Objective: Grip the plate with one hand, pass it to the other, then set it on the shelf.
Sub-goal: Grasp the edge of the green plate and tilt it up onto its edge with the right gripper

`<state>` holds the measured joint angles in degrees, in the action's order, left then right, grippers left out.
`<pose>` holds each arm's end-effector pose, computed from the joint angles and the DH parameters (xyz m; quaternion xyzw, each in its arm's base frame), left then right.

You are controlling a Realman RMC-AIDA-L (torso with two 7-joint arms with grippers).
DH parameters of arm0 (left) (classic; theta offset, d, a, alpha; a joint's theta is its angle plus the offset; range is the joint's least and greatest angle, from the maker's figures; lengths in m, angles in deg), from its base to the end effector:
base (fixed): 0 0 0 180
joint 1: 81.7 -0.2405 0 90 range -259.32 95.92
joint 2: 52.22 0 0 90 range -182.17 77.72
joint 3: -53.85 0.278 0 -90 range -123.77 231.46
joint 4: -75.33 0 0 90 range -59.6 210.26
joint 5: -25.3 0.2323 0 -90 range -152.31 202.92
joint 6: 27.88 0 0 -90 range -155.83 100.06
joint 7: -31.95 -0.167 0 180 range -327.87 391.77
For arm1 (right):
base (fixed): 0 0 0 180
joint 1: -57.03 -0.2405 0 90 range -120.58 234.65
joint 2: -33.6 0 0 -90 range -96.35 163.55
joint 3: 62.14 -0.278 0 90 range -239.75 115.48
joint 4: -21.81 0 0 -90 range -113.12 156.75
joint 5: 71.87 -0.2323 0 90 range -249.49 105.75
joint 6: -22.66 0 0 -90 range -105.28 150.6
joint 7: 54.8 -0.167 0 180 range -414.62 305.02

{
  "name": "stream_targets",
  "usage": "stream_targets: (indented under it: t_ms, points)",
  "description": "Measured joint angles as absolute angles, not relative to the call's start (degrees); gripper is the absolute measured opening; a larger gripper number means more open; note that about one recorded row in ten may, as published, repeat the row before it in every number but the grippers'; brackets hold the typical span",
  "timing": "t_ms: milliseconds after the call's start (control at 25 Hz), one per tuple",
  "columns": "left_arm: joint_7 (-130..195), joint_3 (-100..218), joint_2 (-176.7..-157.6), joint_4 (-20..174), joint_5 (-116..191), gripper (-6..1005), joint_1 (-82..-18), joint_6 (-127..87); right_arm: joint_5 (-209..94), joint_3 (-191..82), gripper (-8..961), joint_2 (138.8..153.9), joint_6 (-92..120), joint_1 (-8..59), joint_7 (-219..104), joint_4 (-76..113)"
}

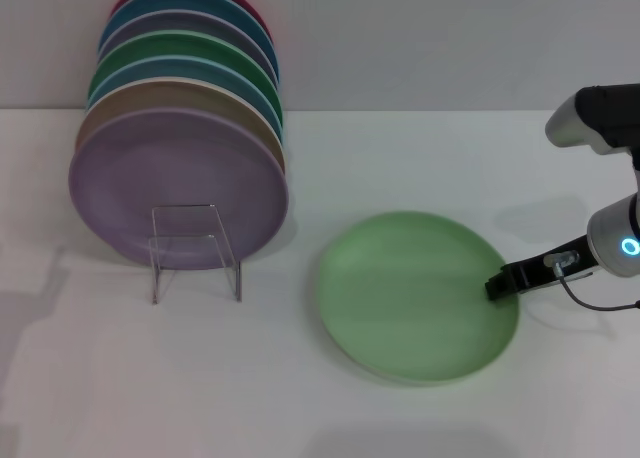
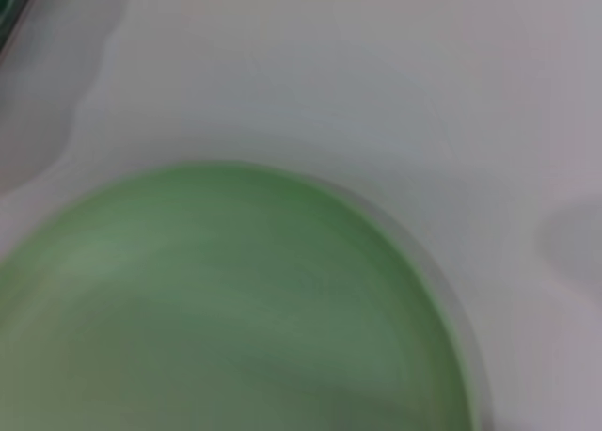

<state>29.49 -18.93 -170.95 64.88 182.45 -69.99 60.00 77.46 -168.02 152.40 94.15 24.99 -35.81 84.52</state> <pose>-0.3766 0.2874 0.0113 -0.6466 -0.0801 -0.2917 0.7003 0.2740 0.4144 -0.0370 -0.8078 0.5215 -0.0955 0.2576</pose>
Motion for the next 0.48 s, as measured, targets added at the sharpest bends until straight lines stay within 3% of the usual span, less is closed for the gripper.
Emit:
stream_targets:
  t_ms: [360,480]
  points:
    - [29.49,-18.93,-170.95,64.62,182.45,802,-69.86,60.00,77.69,-167.66,244,152.44,91.61,25.30,-35.73,84.53]
    - [29.49,-18.93,-170.95,64.51,182.45,802,-69.81,60.01,77.42,-167.09,147,152.53,90.56,25.67,-35.18,84.99]
